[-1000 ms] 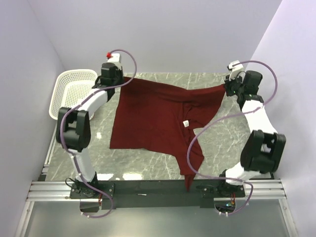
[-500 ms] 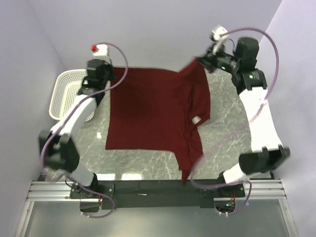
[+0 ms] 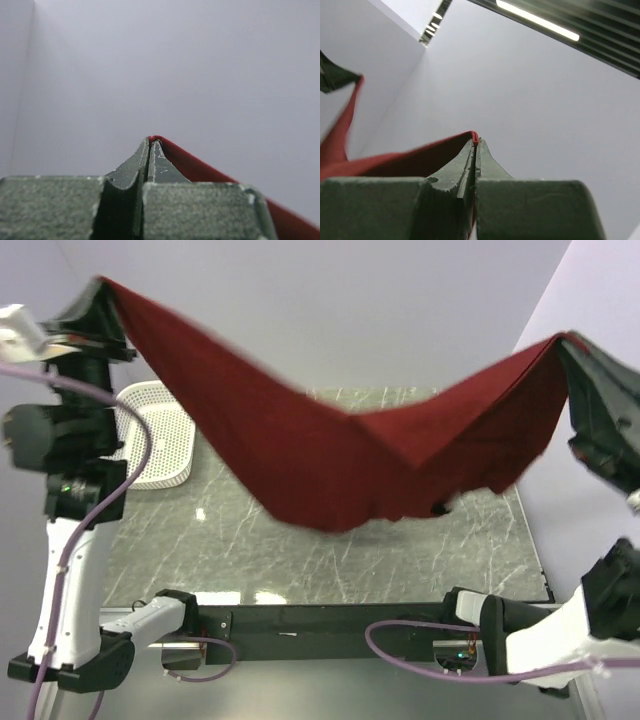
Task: Fold and stack the t-shirts
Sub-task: Flatten the tshirt out
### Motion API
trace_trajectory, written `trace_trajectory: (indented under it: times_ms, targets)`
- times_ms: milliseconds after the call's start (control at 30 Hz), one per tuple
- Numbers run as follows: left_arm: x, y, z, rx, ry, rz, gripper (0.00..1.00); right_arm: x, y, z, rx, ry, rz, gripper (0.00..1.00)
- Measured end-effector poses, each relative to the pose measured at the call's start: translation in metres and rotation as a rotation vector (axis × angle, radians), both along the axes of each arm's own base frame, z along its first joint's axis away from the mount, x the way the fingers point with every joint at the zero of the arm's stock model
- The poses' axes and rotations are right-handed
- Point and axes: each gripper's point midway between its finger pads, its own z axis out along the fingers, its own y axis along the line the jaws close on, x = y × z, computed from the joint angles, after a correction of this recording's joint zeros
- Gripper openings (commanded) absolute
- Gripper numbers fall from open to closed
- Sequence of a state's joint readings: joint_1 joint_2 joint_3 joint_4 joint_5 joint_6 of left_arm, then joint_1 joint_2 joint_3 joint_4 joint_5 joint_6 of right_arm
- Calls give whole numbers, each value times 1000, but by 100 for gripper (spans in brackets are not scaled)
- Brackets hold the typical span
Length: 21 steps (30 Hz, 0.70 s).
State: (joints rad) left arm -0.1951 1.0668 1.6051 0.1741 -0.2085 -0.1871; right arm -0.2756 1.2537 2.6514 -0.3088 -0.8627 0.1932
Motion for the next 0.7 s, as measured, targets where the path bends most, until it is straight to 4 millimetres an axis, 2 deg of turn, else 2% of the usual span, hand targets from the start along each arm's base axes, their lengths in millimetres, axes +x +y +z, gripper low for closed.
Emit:
trace_trajectory:
  times_ms: [67,133,233,333,400,467,567,633,667,700]
  targets:
    - [-18,2,22,-8,-55,-6,0,-9,2,2,-8,-30,-29,0]
    - [-24,0,31,-3,-74,-21,1,0,-2,1,3,-14,-45,0]
    - [-9,-9,24,21,-43,-52,0,44,-18,-8,37,85,-59,0]
    - [33,-27,-7,62,47,-97,1,101,-42,-18,83,186,-57,0]
    - [71,-39,-40,85,135,-126,0,149,-62,-32,126,266,-49,0]
    - [116,-53,-84,108,244,-155,0,202,-76,-51,169,350,-34,0]
    - [186,-72,-166,142,435,-179,0,284,-89,-97,199,471,-72,0]
    - [228,-84,-230,171,570,-189,0,350,-94,-155,206,604,-105,0]
    - [245,-87,-263,184,637,-187,0,383,-99,-196,213,701,-126,0]
    - [257,-89,-287,194,686,-183,0,405,-99,-230,215,771,-134,0]
